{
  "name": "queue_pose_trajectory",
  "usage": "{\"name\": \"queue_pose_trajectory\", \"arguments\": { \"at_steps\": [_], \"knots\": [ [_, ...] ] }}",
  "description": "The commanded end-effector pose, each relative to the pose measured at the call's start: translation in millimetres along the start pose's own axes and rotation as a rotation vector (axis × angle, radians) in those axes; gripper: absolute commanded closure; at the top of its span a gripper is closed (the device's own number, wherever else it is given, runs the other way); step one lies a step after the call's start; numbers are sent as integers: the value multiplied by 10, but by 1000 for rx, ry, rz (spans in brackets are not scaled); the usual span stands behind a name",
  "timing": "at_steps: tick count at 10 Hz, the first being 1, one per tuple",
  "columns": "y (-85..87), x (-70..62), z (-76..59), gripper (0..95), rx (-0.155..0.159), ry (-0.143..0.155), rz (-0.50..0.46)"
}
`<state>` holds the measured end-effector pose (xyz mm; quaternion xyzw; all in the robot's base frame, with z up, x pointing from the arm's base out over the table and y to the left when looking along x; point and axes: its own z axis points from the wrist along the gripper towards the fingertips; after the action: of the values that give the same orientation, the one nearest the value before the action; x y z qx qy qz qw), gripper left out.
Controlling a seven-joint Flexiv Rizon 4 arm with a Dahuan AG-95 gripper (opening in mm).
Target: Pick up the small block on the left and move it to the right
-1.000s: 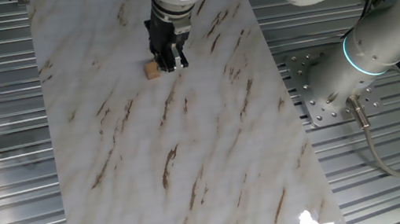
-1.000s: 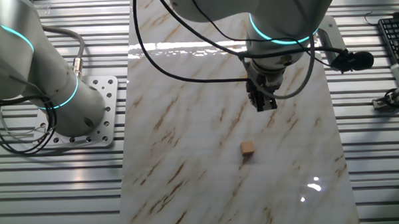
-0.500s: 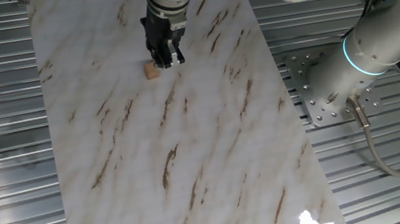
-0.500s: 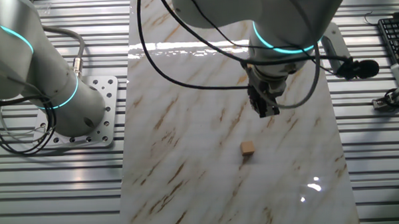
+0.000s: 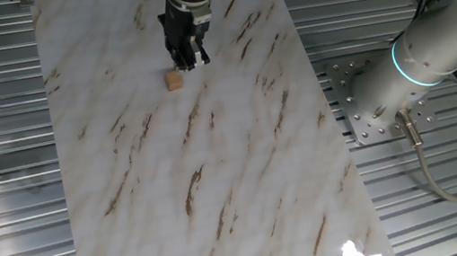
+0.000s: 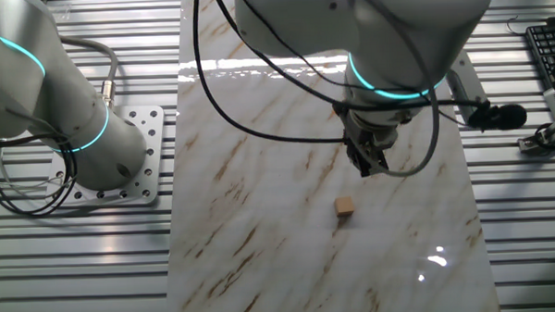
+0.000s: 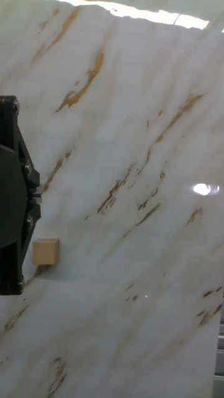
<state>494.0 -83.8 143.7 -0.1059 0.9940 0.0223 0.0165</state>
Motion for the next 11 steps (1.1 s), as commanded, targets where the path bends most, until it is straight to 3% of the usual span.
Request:
{"name": "queue_pose_trajectory", "arguments": {
  "at_steps": [1, 11],
  "knots": [
    [-20, 10, 14, 950, -1, -2, -4],
    [-54, 28, -3, 950, 14, 4, -24]
  ]
}}
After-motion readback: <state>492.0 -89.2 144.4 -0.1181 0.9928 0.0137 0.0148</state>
